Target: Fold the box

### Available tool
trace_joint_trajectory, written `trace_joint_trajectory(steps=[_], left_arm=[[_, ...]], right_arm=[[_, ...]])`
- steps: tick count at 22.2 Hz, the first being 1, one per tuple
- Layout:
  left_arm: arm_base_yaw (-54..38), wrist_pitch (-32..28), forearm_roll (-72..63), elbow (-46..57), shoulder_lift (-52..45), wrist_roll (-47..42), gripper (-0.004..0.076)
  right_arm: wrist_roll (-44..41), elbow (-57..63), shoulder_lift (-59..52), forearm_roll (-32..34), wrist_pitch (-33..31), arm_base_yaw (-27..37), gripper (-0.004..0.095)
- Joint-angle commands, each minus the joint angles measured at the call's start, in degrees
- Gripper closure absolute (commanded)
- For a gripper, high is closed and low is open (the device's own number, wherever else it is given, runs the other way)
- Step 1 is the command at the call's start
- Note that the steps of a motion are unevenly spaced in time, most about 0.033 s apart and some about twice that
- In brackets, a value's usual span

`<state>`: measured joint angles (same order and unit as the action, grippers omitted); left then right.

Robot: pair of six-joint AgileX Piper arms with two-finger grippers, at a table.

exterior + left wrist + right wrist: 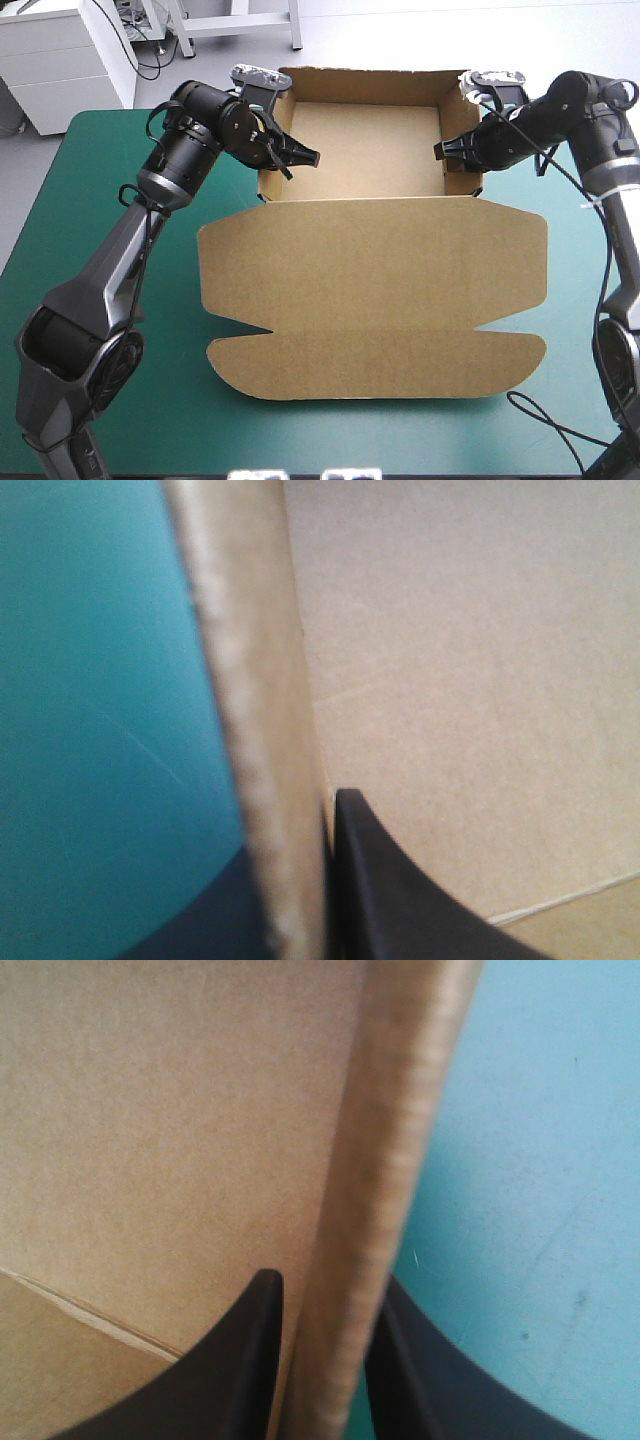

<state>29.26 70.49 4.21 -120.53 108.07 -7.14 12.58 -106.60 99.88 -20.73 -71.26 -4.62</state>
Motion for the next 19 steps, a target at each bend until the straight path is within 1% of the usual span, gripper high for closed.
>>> trace_joint_trajectory(steps=[1,2,3,4,5,8,11,15,19], left_arm=[[0.1,0.4,0.1,-1.5,-0.8,5.1,0.0726],[0.1,0.5,0.1,-1.5,0.8,5.1,0.0726],[0.1,0.5,0.1,-1.5,1.6,5.1,0.0726],[0.1,0.7,0.1,-1.5,3.1,5.1,0.0726],[0.1,1.1,0.0,-1.5,3.9,5.1,0.0726],[0.1,1.4,0.0,-1.0,5.6,5.1,0.0726],[0.1,1.8,0.3,-1.0,7.3,5.1,0.0726],[0.1,1.5,0.7,-1.0,9.2,5.2,0.0726],[0.1,2.8,2.5,-1.0,10.8,5.2,0.0726]], right_arm=[[0.9,-1.6,-0.9,2.7,-0.1,0.1,0.0925],[-0.5,-1.6,0.0,5.9,-0.2,-0.9,0.0925],[-1.4,-1.6,0.3,7.8,-0.2,-1.6,0.0925],[-2.2,-1.6,1.1,10.6,-0.2,-3.5,0.0925],[-2.2,-1.6,2.0,11.3,-0.2,-5.0,0.0925],[-2.7,-1.6,4.4,12.1,-0.2,-7.6,0.0925],[-5.0,-1.5,7.5,12.9,-0.2,-8.6,0.0925],[-5.4,-1.5,10.0,14.1,-0.2,-9.6,0.0925],[-6.6,-1.5,11.5,15.4,-0.2,-10.1,0.0925]])
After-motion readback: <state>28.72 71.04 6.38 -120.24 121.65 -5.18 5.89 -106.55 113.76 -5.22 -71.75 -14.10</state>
